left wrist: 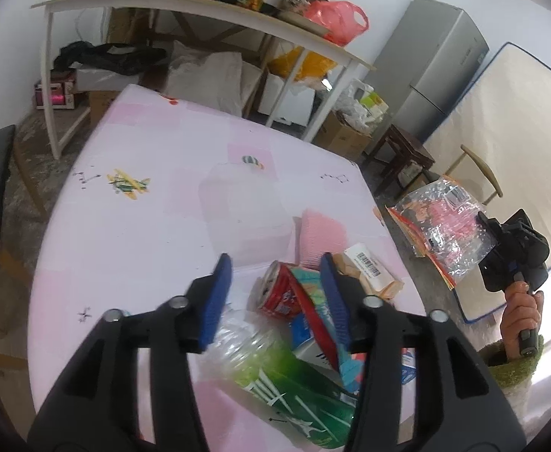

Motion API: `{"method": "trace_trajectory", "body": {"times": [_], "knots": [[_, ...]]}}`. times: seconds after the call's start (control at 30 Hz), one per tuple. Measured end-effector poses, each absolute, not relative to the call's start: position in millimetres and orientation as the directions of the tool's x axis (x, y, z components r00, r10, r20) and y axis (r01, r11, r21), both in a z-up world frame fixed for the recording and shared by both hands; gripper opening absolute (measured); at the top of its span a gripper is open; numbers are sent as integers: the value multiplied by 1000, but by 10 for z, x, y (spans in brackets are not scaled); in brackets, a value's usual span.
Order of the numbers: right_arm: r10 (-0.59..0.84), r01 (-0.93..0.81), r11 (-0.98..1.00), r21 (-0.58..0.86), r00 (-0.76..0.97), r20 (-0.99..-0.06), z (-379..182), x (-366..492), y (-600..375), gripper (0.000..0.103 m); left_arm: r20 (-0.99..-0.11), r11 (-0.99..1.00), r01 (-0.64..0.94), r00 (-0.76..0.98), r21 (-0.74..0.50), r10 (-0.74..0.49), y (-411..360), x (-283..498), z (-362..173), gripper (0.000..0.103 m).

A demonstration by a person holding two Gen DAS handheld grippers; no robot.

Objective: Collect trash

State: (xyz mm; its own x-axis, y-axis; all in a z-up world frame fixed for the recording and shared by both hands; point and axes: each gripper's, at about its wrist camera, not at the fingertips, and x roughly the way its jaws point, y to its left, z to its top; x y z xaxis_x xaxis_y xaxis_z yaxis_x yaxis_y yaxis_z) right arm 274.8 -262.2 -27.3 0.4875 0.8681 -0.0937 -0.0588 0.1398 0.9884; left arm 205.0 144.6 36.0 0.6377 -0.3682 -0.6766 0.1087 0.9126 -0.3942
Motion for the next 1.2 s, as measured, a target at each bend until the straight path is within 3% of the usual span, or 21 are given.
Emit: {"method": "trace_trajectory", "body": {"times": [0.1, 0.23, 0.5, 0.67, 0.87, 1.03, 1.2], "knots": [[851, -66, 143, 988, 518, -88, -246, 2671, -2751, 4, -693, 900, 141, 593, -412, -410, 1315, 2235, 373, 65], [826, -77, 144, 987, 559, -77, -232, 2542, -2944, 4, -745, 898, 216, 504, -382, -438, 961, 2651, 419, 76], [801, -68, 145, 987, 594, -76, -328, 2382, -3154, 4, -931, 926, 279, 190, -253, -312, -51, 3905, -52, 77], [789, -61, 132, 989, 611, -67, -422, 2348, -3298, 4, -983, 950, 269, 47, -158, -177, -412, 4285, -492, 77], [785, -44, 117, 992, 617, -65, -560, 2368, -3420, 4, -999, 940, 341, 6, -34, -38, -744, 4394, -839, 78], [788, -37, 112, 993, 612, -66, -637, 2383, -3459, 4, -998, 948, 313, -45, -63, -51, -773, 4462, -996, 79], [789, -40, 110, 993, 611, -63, -659, 2391, -3474, 4, -997, 951, 308, 57, -27, -47, -778, 4514, -930, 78]]}}
